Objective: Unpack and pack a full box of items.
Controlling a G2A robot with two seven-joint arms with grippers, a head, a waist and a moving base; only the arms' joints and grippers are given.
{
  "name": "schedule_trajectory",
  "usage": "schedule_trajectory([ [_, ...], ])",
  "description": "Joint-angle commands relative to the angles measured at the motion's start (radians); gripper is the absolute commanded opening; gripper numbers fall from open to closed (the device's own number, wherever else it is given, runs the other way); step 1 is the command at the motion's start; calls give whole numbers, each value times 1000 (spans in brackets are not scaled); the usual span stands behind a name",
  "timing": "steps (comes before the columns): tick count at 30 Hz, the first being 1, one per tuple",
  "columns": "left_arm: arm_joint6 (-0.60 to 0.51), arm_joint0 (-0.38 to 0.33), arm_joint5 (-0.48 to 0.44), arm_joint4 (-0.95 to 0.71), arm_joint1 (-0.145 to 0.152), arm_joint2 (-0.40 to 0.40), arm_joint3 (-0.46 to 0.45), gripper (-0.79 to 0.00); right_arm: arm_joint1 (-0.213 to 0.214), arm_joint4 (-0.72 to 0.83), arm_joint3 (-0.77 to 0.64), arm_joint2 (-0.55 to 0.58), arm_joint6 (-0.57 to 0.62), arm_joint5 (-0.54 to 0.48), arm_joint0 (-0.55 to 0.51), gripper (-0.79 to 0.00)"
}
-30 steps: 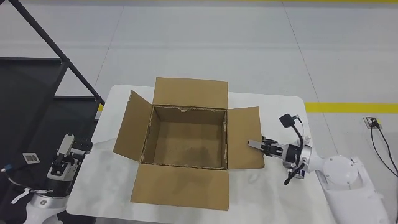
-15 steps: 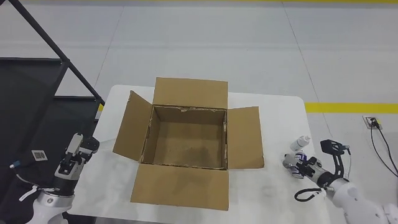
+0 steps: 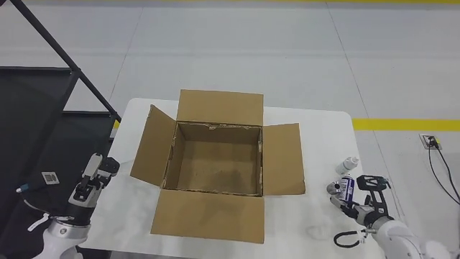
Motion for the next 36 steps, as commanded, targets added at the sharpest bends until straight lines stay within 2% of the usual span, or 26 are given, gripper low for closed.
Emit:
schedule_trajectory([
  [1, 4, 0, 0, 2, 0, 2, -2, 0, 0, 2, 0, 1, 2, -2, 0, 0],
  [7, 16, 2, -2, 5, -1, 3, -6, 0, 0, 2, 0, 1, 2, -2, 0, 0],
  [11, 28, 8, -7, -9, -2, -5, -13, 0, 1, -50, 11, -13, 0, -7, 0, 0],
  [21, 21, 6, -9, -21, -2, -3, -13, 0, 1, -93, 117, -50, 26, -26, 69, 0],
  [26, 19, 3, -8, -20, -1, -4, -13, 0, -2, -102, 168, -79, 32, -17, 112, -114],
  [36, 19, 1, -7, -24, -1, -8, -8, 0, -6, -106, 230, -103, 54, 9, 166, -163],
])
